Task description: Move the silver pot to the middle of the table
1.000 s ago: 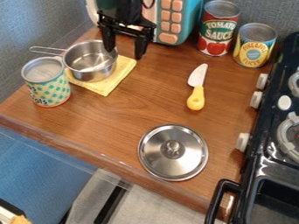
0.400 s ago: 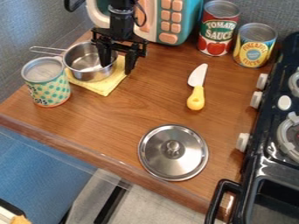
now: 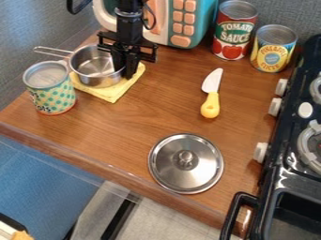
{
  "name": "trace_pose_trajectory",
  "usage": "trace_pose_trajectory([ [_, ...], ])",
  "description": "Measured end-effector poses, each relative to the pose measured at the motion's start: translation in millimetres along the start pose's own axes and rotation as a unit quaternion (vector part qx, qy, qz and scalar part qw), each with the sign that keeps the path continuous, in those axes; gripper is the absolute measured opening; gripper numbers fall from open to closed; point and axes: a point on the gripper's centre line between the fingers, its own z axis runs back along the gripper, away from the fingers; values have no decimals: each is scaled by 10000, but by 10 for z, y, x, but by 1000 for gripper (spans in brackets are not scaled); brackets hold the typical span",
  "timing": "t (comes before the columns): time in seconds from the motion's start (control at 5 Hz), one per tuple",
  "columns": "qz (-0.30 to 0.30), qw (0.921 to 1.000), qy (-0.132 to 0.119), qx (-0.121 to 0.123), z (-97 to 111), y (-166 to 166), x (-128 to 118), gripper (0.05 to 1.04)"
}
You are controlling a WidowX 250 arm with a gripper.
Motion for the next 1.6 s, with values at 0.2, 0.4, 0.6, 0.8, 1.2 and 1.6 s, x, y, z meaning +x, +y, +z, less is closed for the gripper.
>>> trace_pose_trajectory([
  [0.2, -48, 9999, -54, -71, 39, -15, -35, 84],
  [0.4, -193, 9995, -200, -154, 177, -87, -101, 80],
  [0.6, -726, 9966, -319, -234, 320, -400, -244, 80],
  [0.8, -1277, 9911, -291, -240, 332, -711, -415, 79],
  [1.2, -1956, 9805, -119, -161, 181, -1119, -661, 79],
  [1.6, -2397, 9706, -150, -126, 160, -1359, -738, 106],
])
